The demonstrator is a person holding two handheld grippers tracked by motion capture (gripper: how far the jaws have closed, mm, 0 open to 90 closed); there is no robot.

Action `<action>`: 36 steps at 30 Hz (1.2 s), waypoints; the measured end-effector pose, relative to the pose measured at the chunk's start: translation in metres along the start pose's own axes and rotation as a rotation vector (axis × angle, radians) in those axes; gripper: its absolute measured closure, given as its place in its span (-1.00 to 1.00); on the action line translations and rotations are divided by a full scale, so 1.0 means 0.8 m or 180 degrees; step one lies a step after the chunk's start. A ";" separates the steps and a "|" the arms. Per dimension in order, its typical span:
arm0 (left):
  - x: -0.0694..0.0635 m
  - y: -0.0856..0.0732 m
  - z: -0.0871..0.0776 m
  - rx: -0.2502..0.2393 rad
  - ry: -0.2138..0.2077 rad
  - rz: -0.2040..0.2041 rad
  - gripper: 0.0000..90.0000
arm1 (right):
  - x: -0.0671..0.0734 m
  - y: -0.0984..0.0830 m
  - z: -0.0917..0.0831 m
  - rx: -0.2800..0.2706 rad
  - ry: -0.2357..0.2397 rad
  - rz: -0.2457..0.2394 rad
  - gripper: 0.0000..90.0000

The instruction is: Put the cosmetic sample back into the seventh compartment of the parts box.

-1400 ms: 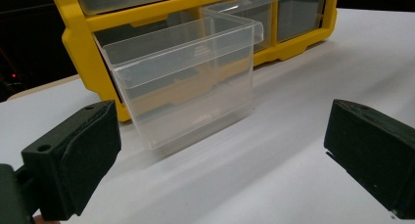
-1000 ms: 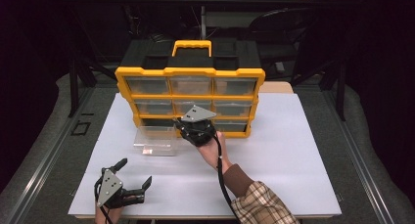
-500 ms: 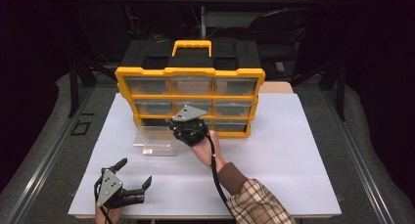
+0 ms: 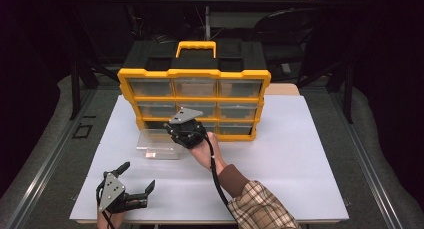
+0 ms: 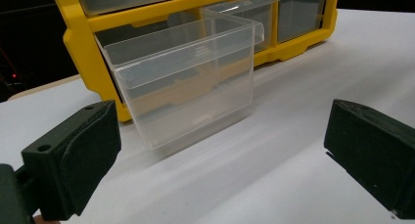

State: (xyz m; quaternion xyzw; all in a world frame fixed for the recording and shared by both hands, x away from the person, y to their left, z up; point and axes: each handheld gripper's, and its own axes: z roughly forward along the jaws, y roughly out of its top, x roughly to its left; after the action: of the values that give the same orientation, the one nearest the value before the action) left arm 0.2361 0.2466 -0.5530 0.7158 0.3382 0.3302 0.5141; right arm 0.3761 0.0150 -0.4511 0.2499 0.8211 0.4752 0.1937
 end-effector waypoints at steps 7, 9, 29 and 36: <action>0.000 0.000 0.000 -0.0005 -0.0002 -0.0011 -1.00 | 0.004 0.004 0.011 0.0125 0.0082 -0.0025 0.79; 0.000 0.000 0.000 -0.0004 -0.0001 -0.0009 -0.99 | 0.004 0.004 0.012 0.0149 0.0094 -0.0029 0.79; 0.000 0.000 0.000 -0.0009 -0.0005 -0.0012 -1.00 | 0.009 0.009 0.036 0.0579 0.0276 -0.0046 0.79; 0.000 0.000 0.000 -0.0008 -0.0006 -0.0017 -1.00 | 0.012 0.010 0.043 0.0691 0.0335 -0.0080 0.79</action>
State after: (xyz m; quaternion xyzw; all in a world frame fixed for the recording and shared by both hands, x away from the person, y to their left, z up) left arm 0.2362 0.2468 -0.5530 0.7145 0.3392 0.3285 0.5162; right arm 0.3896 0.0477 -0.4614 0.2338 0.8799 0.3934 0.1280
